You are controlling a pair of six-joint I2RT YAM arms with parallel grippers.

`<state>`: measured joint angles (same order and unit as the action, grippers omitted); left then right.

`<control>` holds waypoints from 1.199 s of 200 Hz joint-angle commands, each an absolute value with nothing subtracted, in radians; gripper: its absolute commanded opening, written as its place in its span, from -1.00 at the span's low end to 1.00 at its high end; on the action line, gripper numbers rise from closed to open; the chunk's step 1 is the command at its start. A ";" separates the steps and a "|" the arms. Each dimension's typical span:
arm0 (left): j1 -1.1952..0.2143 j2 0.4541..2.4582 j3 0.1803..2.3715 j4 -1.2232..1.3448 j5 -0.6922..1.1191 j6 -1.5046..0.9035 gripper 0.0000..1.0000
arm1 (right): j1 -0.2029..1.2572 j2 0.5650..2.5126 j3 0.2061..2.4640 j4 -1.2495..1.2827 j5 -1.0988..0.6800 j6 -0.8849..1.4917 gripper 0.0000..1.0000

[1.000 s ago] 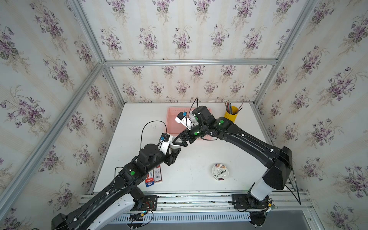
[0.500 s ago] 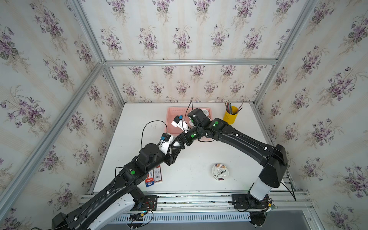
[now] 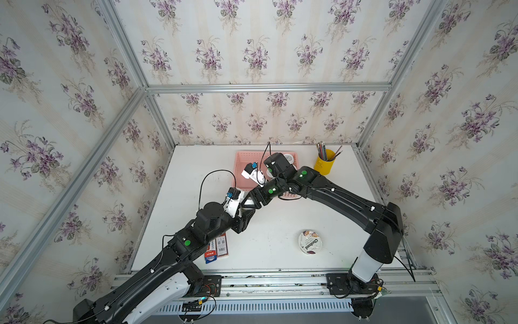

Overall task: Put the yogurt in the basket
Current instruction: Pick up the yogurt from the center of the board, then place the yogurt in the basket.

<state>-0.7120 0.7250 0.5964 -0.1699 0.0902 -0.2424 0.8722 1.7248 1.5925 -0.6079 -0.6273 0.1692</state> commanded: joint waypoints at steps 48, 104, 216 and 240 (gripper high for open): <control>-0.712 0.723 0.617 -0.163 0.069 -0.229 0.52 | 0.876 1.707 1.591 -0.616 -0.584 0.198 0.32; -0.715 0.703 0.635 -0.230 0.034 -0.251 0.83 | 0.876 1.699 1.592 -0.606 -0.446 0.210 0.31; -0.689 0.822 0.872 -0.695 -0.427 -0.498 0.98 | 0.824 2.127 1.940 -0.434 0.062 0.164 0.37; -0.624 0.901 0.939 -0.709 -0.363 -0.480 0.98 | 0.794 2.267 2.088 -0.430 0.100 0.155 0.39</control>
<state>-0.6708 0.8497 0.8886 -0.6571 -0.3584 -0.4717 0.8162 2.1708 1.9812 -0.4622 0.0071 0.1753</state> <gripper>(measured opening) 0.988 0.694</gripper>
